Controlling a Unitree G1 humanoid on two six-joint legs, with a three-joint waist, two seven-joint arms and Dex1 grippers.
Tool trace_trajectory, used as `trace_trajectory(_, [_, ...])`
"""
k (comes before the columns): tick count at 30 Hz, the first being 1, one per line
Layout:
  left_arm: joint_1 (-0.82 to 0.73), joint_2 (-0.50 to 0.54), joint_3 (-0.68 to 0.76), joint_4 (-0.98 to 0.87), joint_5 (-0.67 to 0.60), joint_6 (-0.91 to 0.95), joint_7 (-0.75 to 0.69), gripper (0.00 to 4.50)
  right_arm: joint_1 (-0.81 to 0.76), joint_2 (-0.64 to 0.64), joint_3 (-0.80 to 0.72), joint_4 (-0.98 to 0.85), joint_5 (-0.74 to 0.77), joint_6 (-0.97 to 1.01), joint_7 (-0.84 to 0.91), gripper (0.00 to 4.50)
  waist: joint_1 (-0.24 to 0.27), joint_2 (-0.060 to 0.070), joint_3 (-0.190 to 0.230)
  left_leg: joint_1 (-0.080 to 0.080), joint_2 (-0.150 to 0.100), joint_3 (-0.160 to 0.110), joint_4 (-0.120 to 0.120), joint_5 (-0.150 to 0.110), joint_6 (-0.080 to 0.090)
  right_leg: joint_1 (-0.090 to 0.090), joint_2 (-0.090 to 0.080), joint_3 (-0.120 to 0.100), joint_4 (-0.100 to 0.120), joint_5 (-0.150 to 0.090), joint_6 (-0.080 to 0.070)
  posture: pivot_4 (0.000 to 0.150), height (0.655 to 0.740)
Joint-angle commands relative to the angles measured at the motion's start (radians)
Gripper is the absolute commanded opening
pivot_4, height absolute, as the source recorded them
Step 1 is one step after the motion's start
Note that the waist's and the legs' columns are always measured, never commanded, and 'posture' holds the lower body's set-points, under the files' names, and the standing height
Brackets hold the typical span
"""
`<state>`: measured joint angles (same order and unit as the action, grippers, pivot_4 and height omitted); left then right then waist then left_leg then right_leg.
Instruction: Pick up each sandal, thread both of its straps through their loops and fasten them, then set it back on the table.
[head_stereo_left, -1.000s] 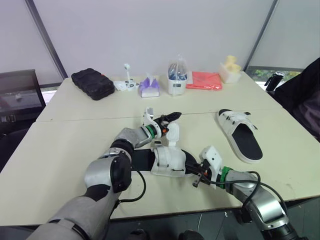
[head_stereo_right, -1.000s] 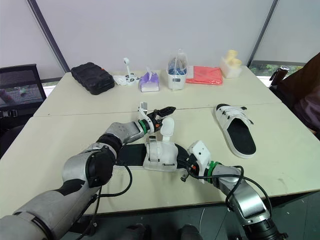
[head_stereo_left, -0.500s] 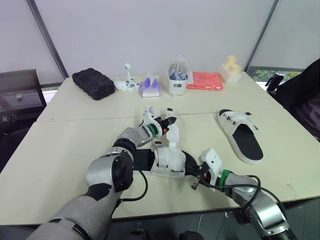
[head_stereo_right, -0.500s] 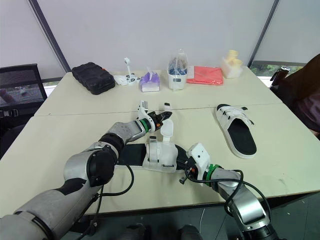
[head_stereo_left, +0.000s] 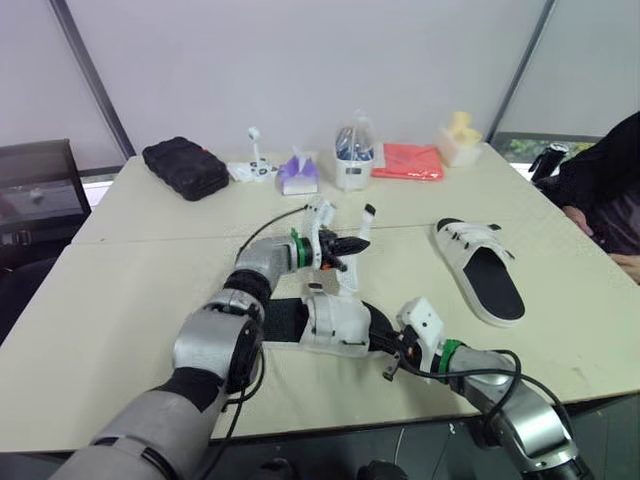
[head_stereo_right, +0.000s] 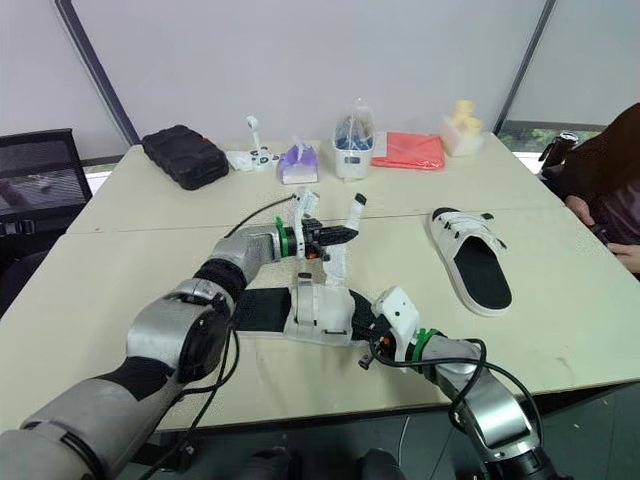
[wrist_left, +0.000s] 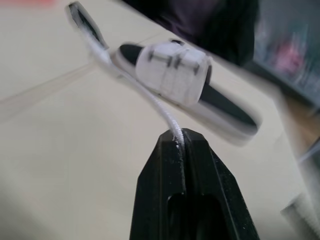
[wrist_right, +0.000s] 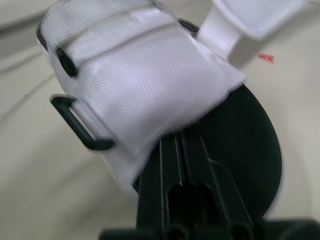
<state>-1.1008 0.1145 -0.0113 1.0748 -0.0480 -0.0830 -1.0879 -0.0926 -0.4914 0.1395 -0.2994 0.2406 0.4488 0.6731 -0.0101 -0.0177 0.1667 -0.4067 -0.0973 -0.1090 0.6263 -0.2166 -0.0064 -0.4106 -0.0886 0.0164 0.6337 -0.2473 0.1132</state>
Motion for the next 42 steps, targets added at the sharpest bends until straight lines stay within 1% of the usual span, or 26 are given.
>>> trace_trajectory(1, [0.059,0.042,-0.086,-0.1,0.079,-0.277,-0.031,0.05,-0.019,-0.002,-0.018,0.038,0.002,-0.02,0.01,0.0,0.001,0.0,0.0,0.0,0.0,0.0,0.0,0.0,0.0,0.0,0.0,0.0,0.0,0.0,0.0,0.15,0.74])
trace_trajectory(3, [0.072,0.058,-0.106,-0.104,0.095,-0.362,-0.019,0.05,-0.025,-0.003,-0.016,0.058,-0.002,-0.032,0.018,0.0,0.007,0.0,0.0,-0.001,0.0,-0.001,0.001,0.0,0.0,0.0,0.0,0.0,0.0,0.0,0.0,0.15,0.74])
trace_trajectory(7, [0.108,0.134,-0.169,-0.144,0.204,-0.759,0.097,0.05,-0.042,-0.015,-0.012,0.107,-0.01,-0.054,0.046,0.0,0.017,0.0,0.0,-0.001,0.0,-0.001,0.003,0.0,0.001,0.001,0.0,0.0,-0.001,0.0,0.0,0.15,0.74])
trace_trajectory(9, [0.108,0.168,-0.191,-0.139,0.269,-0.916,0.183,0.05,-0.051,-0.018,-0.015,0.126,-0.011,-0.063,0.056,0.0,0.019,0.0,0.0,-0.001,0.0,-0.001,0.003,0.0,0.001,0.001,0.0,0.0,-0.001,0.0,-0.001,0.15,0.74])
trace_trajectory(11, [0.099,0.194,-0.207,-0.119,0.332,-1.03,0.274,0.05,-0.058,-0.019,-0.015,0.141,-0.012,-0.07,0.064,0.0,0.022,0.0,0.0,-0.001,0.0,-0.001,0.003,0.0,0.001,0.001,0.0,0.0,-0.001,0.0,-0.001,0.15,0.74])
trace_trajectory(13, [0.088,0.225,-0.213,-0.114,0.432,-1.145,0.399,0.05,-0.062,-0.019,-0.013,0.155,-0.014,-0.077,0.071,0.0,0.023,0.0,0.0,-0.001,0.0,-0.001,0.003,0.0,0.001,0.001,0.0,0.0,-0.001,0.001,-0.001,0.15,0.74])
trace_trajectory(17, [0.075,0.266,-0.223,-0.108,0.585,-1.26,0.596,0.05,-0.07,-0.022,-0.011,0.179,-0.017,-0.088,0.083,0.0,0.023,0.0,0.0,-0.001,0.0,-0.001,0.003,0.0,0.001,0.001,0.001,-0.001,-0.001,0.001,0.0,0.15,0.74])
trace_trajectory(19, [0.081,0.293,-0.247,-0.137,0.726,-1.298,0.713,0.05,-0.076,-0.023,-0.013,0.191,-0.018,-0.092,0.089,0.0,0.024,0.0,0.0,-0.001,0.0,-0.001,0.003,0.0,0.001,0.001,0.001,-0.001,-0.001,0.001,0.0,0.15,0.74])
trace_trajectory(21, [0.085,0.325,-0.29,-0.179,0.889,-1.298,0.859,0.05,-0.08,-0.024,-0.013,0.198,-0.019,-0.096,0.092,0.0,0.024,0.0,0.0,-0.001,-0.001,-0.001,0.004,0.0,0.001,0.002,0.001,-0.001,-0.001,0.001,0.001,0.15,0.74])
trace_trajectory(24, [0.073,0.345,-0.362,-0.193,1.039,-1.258,1.046,0.05,-0.087,-0.024,-0.014,0.209,-0.021,-0.101,0.095,0.0,0.024,0.0,0.0,0.0,-0.001,-0.001,0.004,0.0,0.001,0.002,0.001,-0.001,-0.001,0.001,0.001,0.15,0.74])
trace_trajectory(25, [0.066,0.347,-0.383,-0.188,1.069,-1.241,1.102,0.61,-0.09,-0.024,-0.014,0.213,-0.022,-0.102,0.095,0.0,0.024,0.0,0.0,0.0,-0.001,-0.001,0.004,0.0,0.001,0.003,0.001,-0.001,-0.001,0.001,0.001,0.15,0.74])
trace_trajectory(26, [0.058,0.348,-0.404,-0.178,1.091,-1.225,1.146,0.92,-0.091,-0.023,-0.013,0.215,-0.023,-0.103,0.096,0.0,0.024,0.0,0.0,0.0,-0.001,-0.001,0.004,0.0,0.001,0.003,0.001,-0.001,-0.001,0.001,0.002,0.15,0.74])
trace_trajectory(27, [0.049,0.351,-0.424,-0.17,1.111,-1.213,1.187,1.35,-0.092,-0.023,-0.013,0.216,-0.023,-0.103,0.096,0.0,0.024,0.0,0.0,0.0,-0.001,-0.001,0.005,0.0,0.001,0.003,0.001,-0.002,-0.001,0.002,0.002,0.15,0.74])
trace_trajectory(29, [0.032,0.36,-0.463,-0.167,1.151,-1.198,1.273,2.44,-0.092,-0.023,-0.013,0.221,-0.024,-0.106,0.098,0.0,0.023,0.0,0.0,0.0,-0.001,-0.001,0.005,0.0,0.002,0.003,0.001,-0.002,-0.001,0.002,0.002,0.15,0.74])
trace_trajectory(31, [0.016,0.37,-0.496,-0.166,1.181,-1.185,1.348,3.44,-0.09,-0.023,-0.013,0.225,-0.025,-0.108,0.099,0.0,0.023,0.0,0.0,0.0,-0.001,-0.001,0.005,0.0,0.002,0.003,0.001,-0.002,0.0,0.001,0.002,0.15,0.74])
trace_trajectory(32, [0.008,0.373,-0.513,-0.162,1.191,-1.179,1.379,4.02,-0.091,-0.024,-0.013,0.227,-0.025,-0.109,0.1,0.0,0.023,0.0,0.0,0.0,-0.001,-0.001,0.005,0.0,0.002,0.003,0.001,-0.002,0.0,0.001,0.002,0.15,0.74])
trace_trajectory(33, [-0.001,0.377,-0.527,-0.159,1.201,-1.173,1.407,4.45,-0.092,-0.023,-0.012,0.23,-0.025,-0.11,0.1,0.0,0.023,0.0,0.0,0.0,-0.001,-0.001,0.005,0.0,0.002,0.003,0.001,-0.002,0.0,0.001,0.002,0.15,0.74])
trace_trajectory(38, [-0.023,0.455,-0.559,-0.216,1.222,-1.187,1.521,4.45,-0.118,-0.017,-0.001,0.274,-0.029,-0.125,0.114,0.0,0.021,0.0,0.0,0.0,-0.001,-0.001,0.005,0.0,0.002,0.003,0.001,-0.002,0.0,0.001,0.002,0.15,0.74])
trace_trajectory(40, [-0.013,0.506,-0.573,-0.23,1.222,-1.207,1.526,4.45,-0.134,-0.019,0.001,0.298,-0.031,-0.135,0.125,0.0,0.02,0.0,0.0,0.001,-0.001,-0.001,0.005,0.0,0.001,0.003,0.001,-0.002,0.0,0.001,0.002,0.15,0.74])
trace_trajectory(42, [-0.008,0.533,-0.584,-0.238,1.219,-1.216,1.531,4.45,-0.142,-0.019,0.001,0.311,-0.032,-0.141,0.131,0.0,0.02,0.0,0.0,0.001,-0.001,-0.001,0.005,0.0,0.001,0.003,0.001,-0.002,0.0,0.001,0.002,0.15,0.74])
